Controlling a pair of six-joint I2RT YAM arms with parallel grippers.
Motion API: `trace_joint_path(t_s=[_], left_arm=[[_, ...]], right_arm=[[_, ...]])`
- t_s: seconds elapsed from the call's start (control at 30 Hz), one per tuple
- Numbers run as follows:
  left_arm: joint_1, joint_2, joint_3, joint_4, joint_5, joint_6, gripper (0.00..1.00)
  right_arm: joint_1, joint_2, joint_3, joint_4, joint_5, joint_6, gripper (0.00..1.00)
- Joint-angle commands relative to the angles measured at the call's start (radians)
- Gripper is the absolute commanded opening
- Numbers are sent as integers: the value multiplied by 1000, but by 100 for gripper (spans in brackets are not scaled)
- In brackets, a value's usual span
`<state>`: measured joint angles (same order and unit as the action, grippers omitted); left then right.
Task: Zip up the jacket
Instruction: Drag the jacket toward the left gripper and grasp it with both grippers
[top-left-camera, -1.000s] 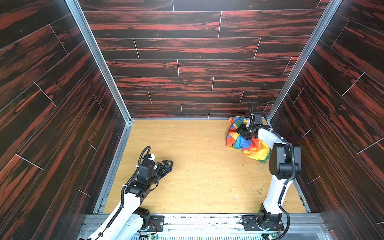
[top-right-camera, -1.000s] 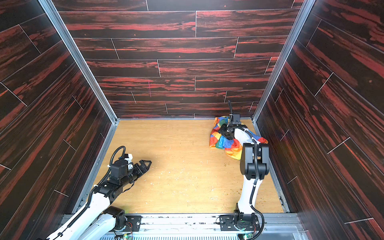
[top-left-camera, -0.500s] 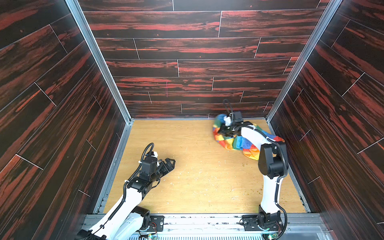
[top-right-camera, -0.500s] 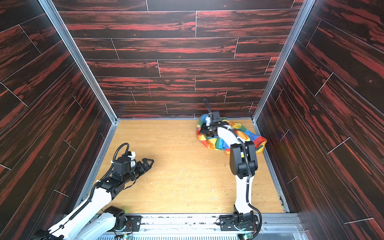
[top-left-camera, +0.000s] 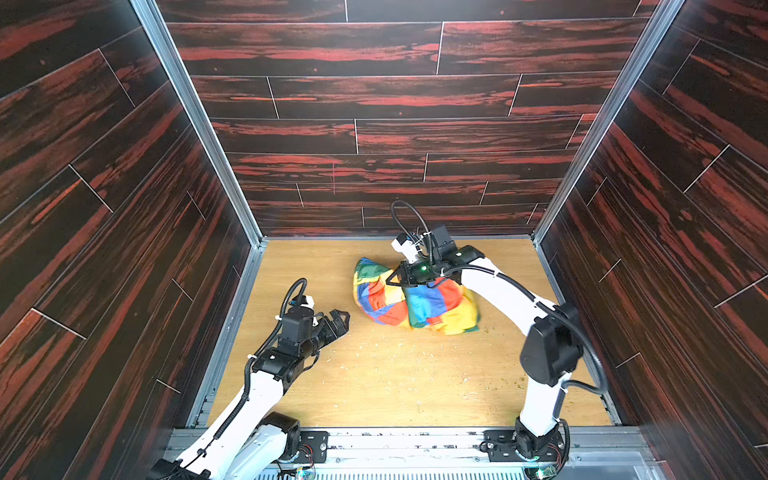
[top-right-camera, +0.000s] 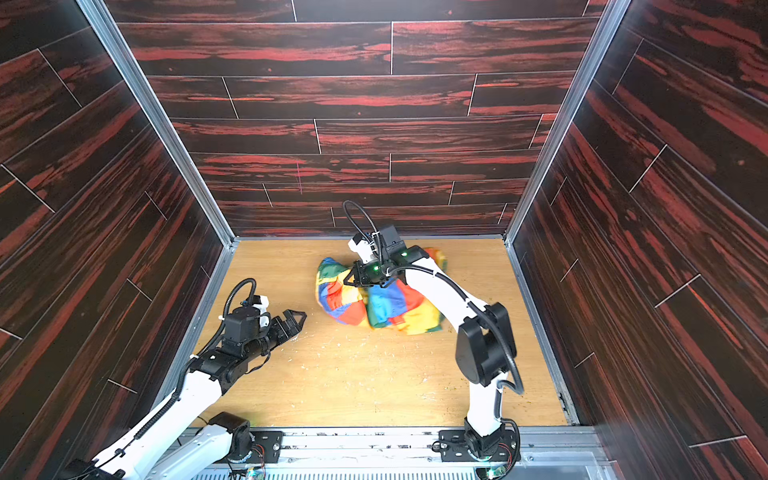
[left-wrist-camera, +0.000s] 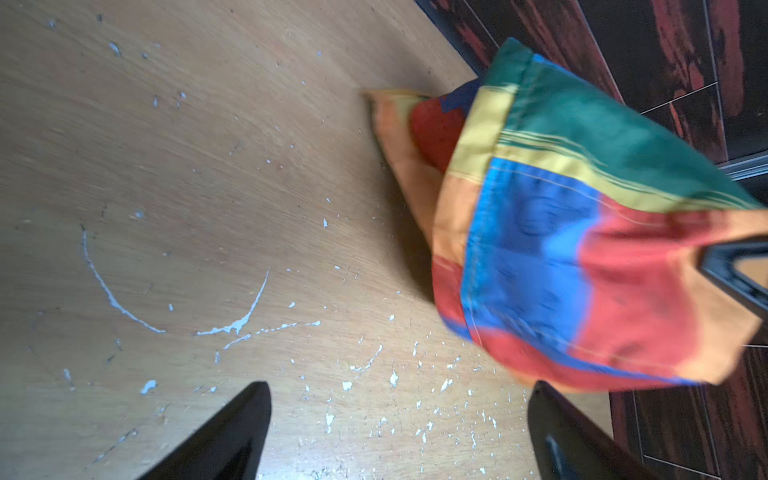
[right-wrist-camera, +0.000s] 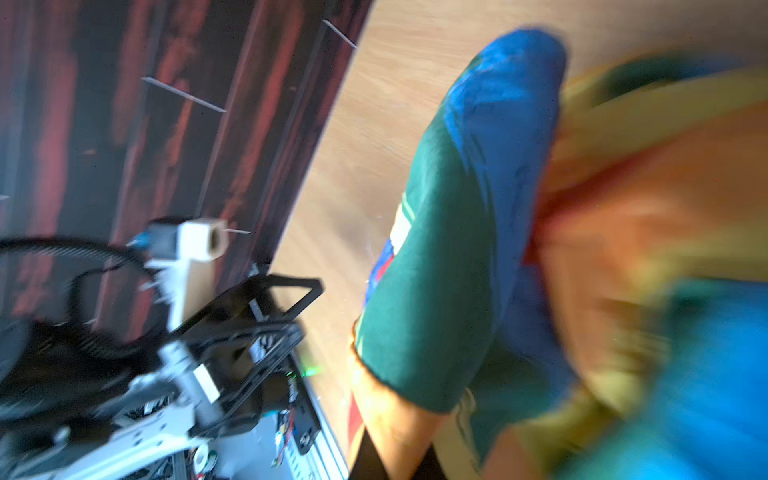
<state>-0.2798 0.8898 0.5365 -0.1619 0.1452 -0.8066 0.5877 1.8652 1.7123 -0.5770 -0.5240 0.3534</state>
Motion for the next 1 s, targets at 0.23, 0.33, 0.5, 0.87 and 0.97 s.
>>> trace_joint_path(t_s=[0.23, 0.33, 0.5, 0.87, 0.97], left_arm=[[-2, 99, 107, -55, -34, 50, 99], [-1, 166, 146, -60, -22, 56, 99], [-1, 281, 216, -73, 28, 62, 97], [-15, 514, 289, -16, 103, 86, 96], [-22, 574, 315, 29, 120, 78, 96]], right_arm=[[-149, -179, -241, 23, 23, 30, 20], [-180, -242, -300, 27, 40, 25, 38], [-184, -320, -375, 2, 134, 5, 56], [-201, -298, -498, 70, 271, 70, 72], [-201, -261, -507, 126, 222, 103, 74]])
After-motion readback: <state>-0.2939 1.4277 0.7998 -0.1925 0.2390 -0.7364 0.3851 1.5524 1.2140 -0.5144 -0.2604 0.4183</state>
